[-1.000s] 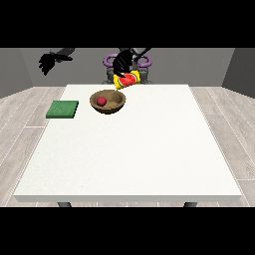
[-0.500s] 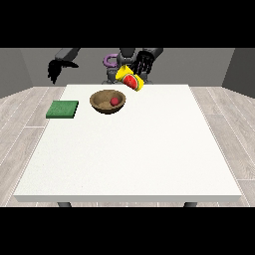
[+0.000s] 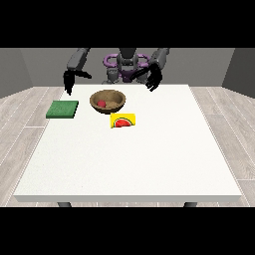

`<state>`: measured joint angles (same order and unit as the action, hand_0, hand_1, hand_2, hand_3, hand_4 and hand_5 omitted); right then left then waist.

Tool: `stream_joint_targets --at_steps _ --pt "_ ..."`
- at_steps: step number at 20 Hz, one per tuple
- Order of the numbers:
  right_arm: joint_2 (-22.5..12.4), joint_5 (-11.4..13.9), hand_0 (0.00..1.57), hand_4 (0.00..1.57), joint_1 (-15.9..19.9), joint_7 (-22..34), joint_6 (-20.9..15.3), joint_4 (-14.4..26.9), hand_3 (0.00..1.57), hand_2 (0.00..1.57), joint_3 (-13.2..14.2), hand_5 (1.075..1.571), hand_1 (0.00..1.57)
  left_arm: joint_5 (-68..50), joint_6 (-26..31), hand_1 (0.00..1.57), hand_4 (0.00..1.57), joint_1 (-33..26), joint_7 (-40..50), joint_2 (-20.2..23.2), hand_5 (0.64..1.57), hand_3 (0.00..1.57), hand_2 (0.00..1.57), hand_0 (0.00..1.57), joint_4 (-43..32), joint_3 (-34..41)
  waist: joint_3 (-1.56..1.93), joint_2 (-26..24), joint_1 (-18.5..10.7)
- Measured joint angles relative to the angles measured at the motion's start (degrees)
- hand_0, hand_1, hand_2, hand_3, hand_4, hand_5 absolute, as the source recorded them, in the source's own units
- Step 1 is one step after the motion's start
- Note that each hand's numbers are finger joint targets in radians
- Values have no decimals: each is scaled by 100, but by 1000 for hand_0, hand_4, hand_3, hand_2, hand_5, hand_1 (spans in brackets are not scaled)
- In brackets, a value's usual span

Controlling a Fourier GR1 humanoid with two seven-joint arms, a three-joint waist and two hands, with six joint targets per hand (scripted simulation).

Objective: Pick the cup and pour the ball into the bowl, then pick the bowl and place it on the pad

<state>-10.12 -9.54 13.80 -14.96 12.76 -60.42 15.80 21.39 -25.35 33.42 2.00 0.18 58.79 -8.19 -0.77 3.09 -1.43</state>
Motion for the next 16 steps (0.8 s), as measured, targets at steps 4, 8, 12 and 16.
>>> stream_joint_targets --at_steps 4,8,12,16 --pt "485 196 0 313 72 34 -632 -131 0 0 -175 1569 0 -868 645 0 0 -509 -1031 40 1563 0 0 0 257 235 38 160 -230" --pt "721 263 0 306 135 -63 -932 -15 0 0 -248 1568 0 -1340 1245 0 0 -853 -1609 256 1564 0 0 0 340 485 63 207 -273" --pt "732 280 0 251 465 -325 -1169 506 0 0 -179 1567 0 -1551 1609 0 0 -970 -1820 405 1565 0 0 0 503 641 72 309 -350" --pt "671 236 0 194 705 -662 -1212 1111 0 0 -115 1561 0 -1602 1777 0 0 -1035 -1864 544 1565 0 0 0 653 771 76 368 -352"
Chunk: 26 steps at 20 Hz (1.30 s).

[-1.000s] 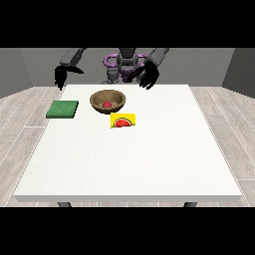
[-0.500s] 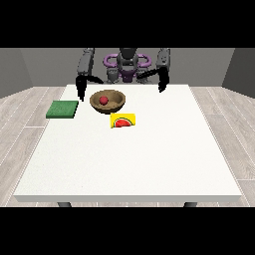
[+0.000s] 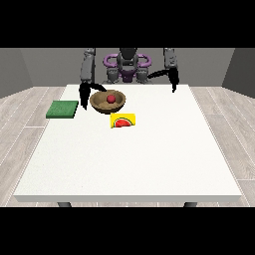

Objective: Pick the cup and pour the ball into the bowl, then pick the bowl and place it on the pad

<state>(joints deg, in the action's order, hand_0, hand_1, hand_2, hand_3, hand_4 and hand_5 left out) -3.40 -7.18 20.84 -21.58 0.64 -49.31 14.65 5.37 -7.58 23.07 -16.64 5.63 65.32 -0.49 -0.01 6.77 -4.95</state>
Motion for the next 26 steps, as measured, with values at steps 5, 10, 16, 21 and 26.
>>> stream_joint_targets --at_steps 5,10,16,21,26 --pt "-63 -49 0 100 259 -321 -38 644 0 0 44 1563 0 -52 234 0 0 -76 126 156 1566 0 0 0 220 105 2 24 -37" --pt "-34 -106 0 395 452 -944 -49 1197 0 0 120 1570 0 -28 297 0 0 1 361 145 1565 0 0 0 613 65 -25 187 -182" --pt "-261 -11 1571 893 321 -1001 -664 1280 1506 1571 274 1526 1571 -84 447 0 519 81 393 199 1557 0 0 0 916 28 -176 274 -441" --pt "-577 812 1571 916 178 -808 -1849 1196 1397 1571 -107 1565 1571 -87 521 0 762 145 375 131 1507 0 0 0 945 -73 -250 283 -704" --pt "-582 1277 1571 866 250 203 -2532 1178 950 1571 -433 1567 1571 -215 624 0 963 36 357 187 1422 0 0 0 708 67 -168 -44 -688"
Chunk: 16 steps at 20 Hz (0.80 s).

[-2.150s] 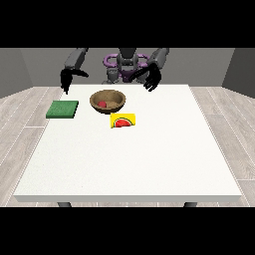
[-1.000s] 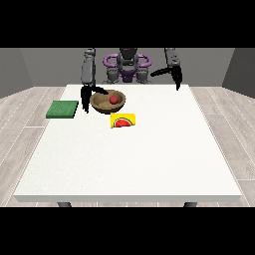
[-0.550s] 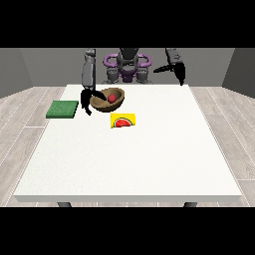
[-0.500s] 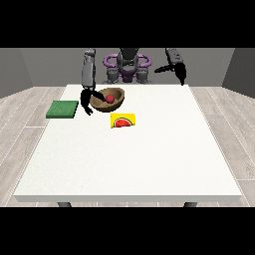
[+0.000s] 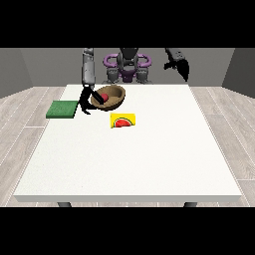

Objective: Pick the cup and pour the ball into the bowl, then pick the bowl and place it on the pad

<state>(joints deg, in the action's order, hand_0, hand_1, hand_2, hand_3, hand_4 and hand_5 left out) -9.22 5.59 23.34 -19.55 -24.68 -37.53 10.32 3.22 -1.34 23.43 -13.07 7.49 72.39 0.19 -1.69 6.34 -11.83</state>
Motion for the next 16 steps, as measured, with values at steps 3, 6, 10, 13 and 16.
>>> stream_joint_targets --at_steps 3,6,10,13,16 --pt "27 231 1571 821 83 1033 -116 28 966 1571 -261 1564 1571 -63 17 0 989 -213 8 63 1419 0 0 0 -289 148 76 -432 256" --pt "-89 413 1571 798 327 2059 43 -124 874 1571 -519 1564 1571 -163 75 0 1003 -473 -51 192 1407 0 0 0 -642 369 118 -882 650" --pt "-185 567 1571 794 606 3145 403 -493 771 1571 -818 1570 1571 -185 -20 0 997 -760 -195 284 1410 0 0 0 -1035 605 144 -1308 1163" --pt "-453 452 1571 794 663 3515 718 -750 771 1571 -707 1570 1571 -233 33 0 1003 -829 -220 359 1418 0 0 0 -1033 690 157 -1302 1250" --pt "-747 310 1571 794 732 3632 972 -953 771 1571 -508 1570 1571 -197 -8 0 1029 -831 -347 344 1430 0 0 0 -974 696 163 -1111 1225"
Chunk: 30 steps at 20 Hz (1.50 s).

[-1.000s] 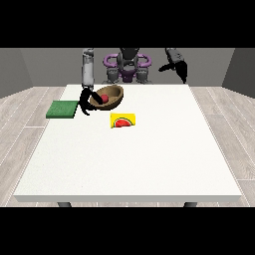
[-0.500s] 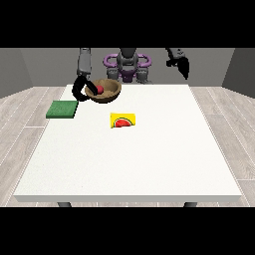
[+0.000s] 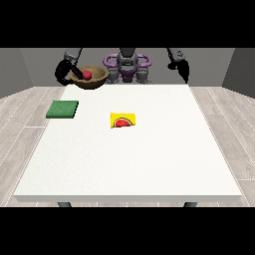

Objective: Pick the cup and pour the ball into the bowl, then pick the bowl and place it on the pad

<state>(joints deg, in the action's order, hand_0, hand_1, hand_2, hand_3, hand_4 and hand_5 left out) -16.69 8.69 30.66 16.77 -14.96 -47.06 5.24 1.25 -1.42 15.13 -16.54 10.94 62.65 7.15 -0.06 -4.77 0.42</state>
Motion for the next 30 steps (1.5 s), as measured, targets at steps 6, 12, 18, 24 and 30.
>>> stream_joint_targets --at_steps 6,12,18,24,30 --pt "-810 -314 1571 888 -26 -459 425 149 0 1571 623 1571 1571 -231 317 0 1289 131 -107 168 1510 0 0 0 303 132 6 575 -292" --pt "-1336 -570 1571 869 -249 -1143 707 334 0 1571 1088 1570 1571 -1088 1224 0 1289 402 -167 1290 1571 0 0 0 251 1120 7 1072 -500" --pt "-1454 -705 1571 763 -237 -1569 680 363 0 1571 1329 1567 1571 -1658 2052 0 1213 467 -561 2235 1565 0 0 0 -372 1930 6 1517 -555" --pt "-1726 -872 1549 0 3 -1833 623 775 1036 1571 1688 1560 1549 -1870 2290 0 1186 616 -654 2591 1557 0 0 0 -546 2186 9 1865 -606" --pt "-1917 -873 316 0 180 -1818 507 1213 730 484 1821 1495 316 -1957 2399 0 1179 670 -671 2740 1552 0 0 0 -562 2250 8 2025 -676"
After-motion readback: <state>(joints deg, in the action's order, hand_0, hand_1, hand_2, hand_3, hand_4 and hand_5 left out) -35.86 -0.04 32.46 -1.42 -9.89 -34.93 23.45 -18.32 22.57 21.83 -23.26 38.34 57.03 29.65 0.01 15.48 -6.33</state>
